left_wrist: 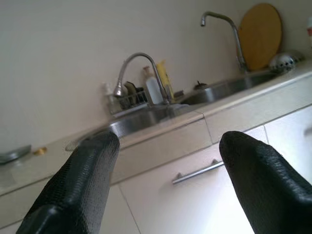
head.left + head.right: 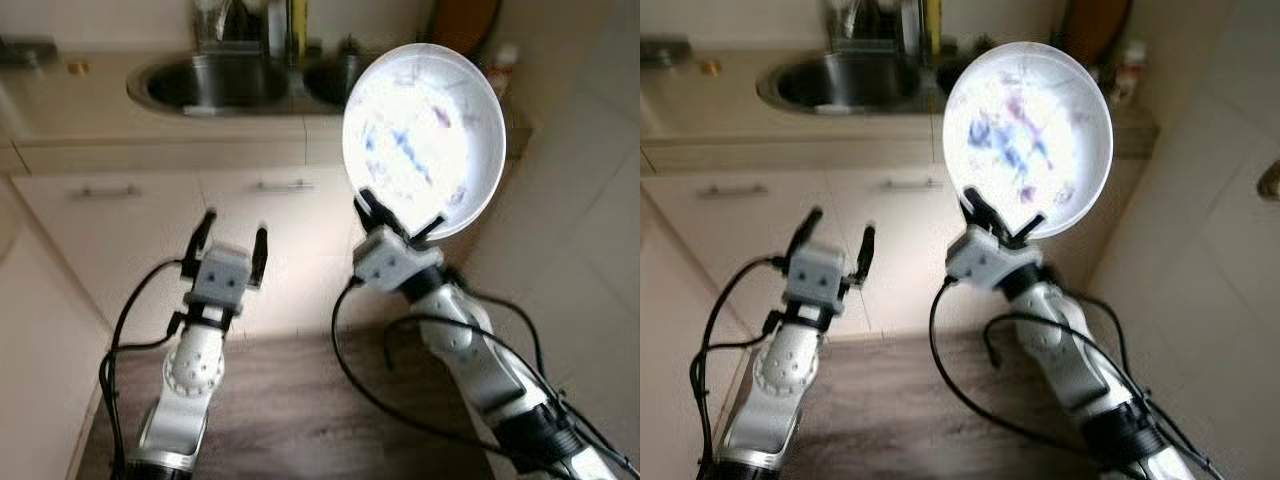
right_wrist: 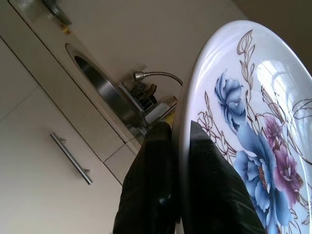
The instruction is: Kitchen organization
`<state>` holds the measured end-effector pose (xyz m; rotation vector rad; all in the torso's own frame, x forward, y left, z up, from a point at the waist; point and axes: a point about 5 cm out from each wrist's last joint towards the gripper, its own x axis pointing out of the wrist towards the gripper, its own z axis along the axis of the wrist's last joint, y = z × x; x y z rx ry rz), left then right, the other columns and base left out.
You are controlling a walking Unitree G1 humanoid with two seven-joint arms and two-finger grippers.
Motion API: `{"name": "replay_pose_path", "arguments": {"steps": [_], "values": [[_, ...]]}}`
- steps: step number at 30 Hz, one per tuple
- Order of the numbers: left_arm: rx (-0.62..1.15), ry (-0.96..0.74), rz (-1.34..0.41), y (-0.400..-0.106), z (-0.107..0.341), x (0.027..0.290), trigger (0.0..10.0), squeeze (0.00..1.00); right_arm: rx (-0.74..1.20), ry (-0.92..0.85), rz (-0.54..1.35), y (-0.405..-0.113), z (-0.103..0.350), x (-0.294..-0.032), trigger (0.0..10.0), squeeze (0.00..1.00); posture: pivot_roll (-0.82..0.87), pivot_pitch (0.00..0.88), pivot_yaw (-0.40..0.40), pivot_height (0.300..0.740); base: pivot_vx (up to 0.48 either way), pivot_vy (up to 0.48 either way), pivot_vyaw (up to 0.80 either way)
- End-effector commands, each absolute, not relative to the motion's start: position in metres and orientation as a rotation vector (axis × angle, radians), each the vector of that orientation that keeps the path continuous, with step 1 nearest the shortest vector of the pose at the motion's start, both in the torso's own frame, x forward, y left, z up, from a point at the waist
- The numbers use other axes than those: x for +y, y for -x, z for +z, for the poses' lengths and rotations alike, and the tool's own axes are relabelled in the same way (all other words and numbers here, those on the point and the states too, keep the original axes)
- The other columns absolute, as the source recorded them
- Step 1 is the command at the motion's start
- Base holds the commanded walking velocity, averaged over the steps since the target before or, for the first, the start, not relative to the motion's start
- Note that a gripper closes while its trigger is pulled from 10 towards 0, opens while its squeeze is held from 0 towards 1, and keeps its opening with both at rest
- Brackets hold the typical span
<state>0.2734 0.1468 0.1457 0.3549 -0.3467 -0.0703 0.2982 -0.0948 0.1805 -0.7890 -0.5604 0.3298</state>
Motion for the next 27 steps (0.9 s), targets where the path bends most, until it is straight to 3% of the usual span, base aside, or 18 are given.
{"name": "replay_pose_path", "arguments": {"steps": [1,7,8,9,10,13,14,16,17,18,27], "values": [[-0.352,-0.341,-0.094,-0.2723,0.1461,0.1396,10.0,0.0,-0.574,0.805,0.298,-0.2996,0.1857,-0.1032,0.0,0.0,0.1,0.0,-0.054,0.74,0.251,0.0,0.0],[-0.352,-0.342,-0.096,-0.2724,0.1461,0.1395,10.0,0.0,-0.571,0.797,0.29,-0.3019,0.1866,-0.1029,0.0,0.0,0.1,0.0,-0.054,0.74,0.25,0.0,0.75],[-0.352,-0.342,-0.096,-0.2724,0.1461,0.1396,10.0,0.0,-0.571,0.789,0.289,-0.3022,0.1872,-0.1029,1.9,0.0,0.1,0.0,-0.054,0.74,0.244,0.0,0.0],[-0.352,-0.342,-0.096,-0.2725,0.146,0.1395,10.0,0.0,-0.57,0.784,0.283,-0.3026,0.1877,-0.1034,1.9,0.0,0.1,0.0,-0.056,0.74,0.244,0.0,0.0],[-0.352,-0.342,-0.095,-0.2726,0.146,0.1394,10.0,0.0,-0.57,0.787,0.28,-0.3031,0.1882,-0.1037,2.8,0.0,0.1,0.0,-0.056,0.74,0.244,0.0,0.0],[-0.351,-0.343,-0.095,-0.2726,0.1458,0.1393,10.0,0.0,-0.568,0.779,0.277,-0.3041,0.1884,-0.1044,2.8,0.0,0.1,0.0,-0.056,0.74,0.244,0.0,0.0],[-0.352,-0.342,-0.095,-0.2726,0.1459,0.1392,10.0,0.0,-0.569,0.782,0.276,-0.3042,0.1886,-0.1044,3.2,0.0,0.1,0.0,-0.056,0.74,0.244,0.0,0.0],[-0.351,-0.343,-0.095,-0.2726,0.1456,0.139,10.0,0.0,-0.569,0.783,0.275,-0.3043,0.1885,-0.1046,6.3,0.0,0.1,0.0,-0.057,0.74,0.242,0.0,0.0],[-0.351,-0.343,-0.095,-0.2726,0.1455,0.1389,10.0,0.0,-0.568,0.783,0.275,-0.3044,0.1883,-0.1046,9.3,0.0,0.1,0.0,-0.057,0.74,0.244,0.0,0.0],[-0.351,-0.343,-0.095,-0.2726,0.1454,0.139,10.0,0.0,-0.567,0.783,0.274,-0.3047,0.1883,-0.1042,10.0,0.0,0.1,0.0,-0.057,0.74,0.244,0.0,0.0],[-0.351,-0.343,-0.096,-0.2724,0.145,0.1388,10.0,0.0,-0.557,0.776,0.27,-0.3067,0.1879,-0.1027,10.0,0.0,0.11,0.0,-0.057,0.74,0.243,0.0,0.0]]}}
